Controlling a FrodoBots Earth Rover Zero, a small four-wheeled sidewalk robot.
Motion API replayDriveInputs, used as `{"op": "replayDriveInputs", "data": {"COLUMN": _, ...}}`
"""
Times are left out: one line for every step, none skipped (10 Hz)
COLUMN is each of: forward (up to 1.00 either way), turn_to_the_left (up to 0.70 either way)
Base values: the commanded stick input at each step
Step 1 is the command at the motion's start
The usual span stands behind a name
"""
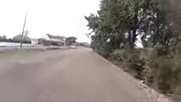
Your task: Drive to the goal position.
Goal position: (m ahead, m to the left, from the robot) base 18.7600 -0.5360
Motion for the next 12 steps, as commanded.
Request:
{"op": "replayDriveInputs", "data": {"forward": 1.0, "turn_to_the_left": -0.06}}
{"op": "replayDriveInputs", "data": {"forward": 1.0, "turn_to_the_left": -0.06}}
{"op": "replayDriveInputs", "data": {"forward": 1.0, "turn_to_the_left": -0.06}}
{"op": "replayDriveInputs", "data": {"forward": 1.0, "turn_to_the_left": -0.06}}
{"op": "replayDriveInputs", "data": {"forward": 1.0, "turn_to_the_left": -0.06}}
{"op": "replayDriveInputs", "data": {"forward": 1.0, "turn_to_the_left": -0.07}}
{"op": "replayDriveInputs", "data": {"forward": 1.0, "turn_to_the_left": -0.07}}
{"op": "replayDriveInputs", "data": {"forward": 1.0, "turn_to_the_left": -0.07}}
{"op": "replayDriveInputs", "data": {"forward": 1.0, "turn_to_the_left": -0.07}}
{"op": "replayDriveInputs", "data": {"forward": 1.0, "turn_to_the_left": -0.07}}
{"op": "replayDriveInputs", "data": {"forward": 1.0, "turn_to_the_left": -0.07}}
{"op": "replayDriveInputs", "data": {"forward": 1.0, "turn_to_the_left": -0.07}}
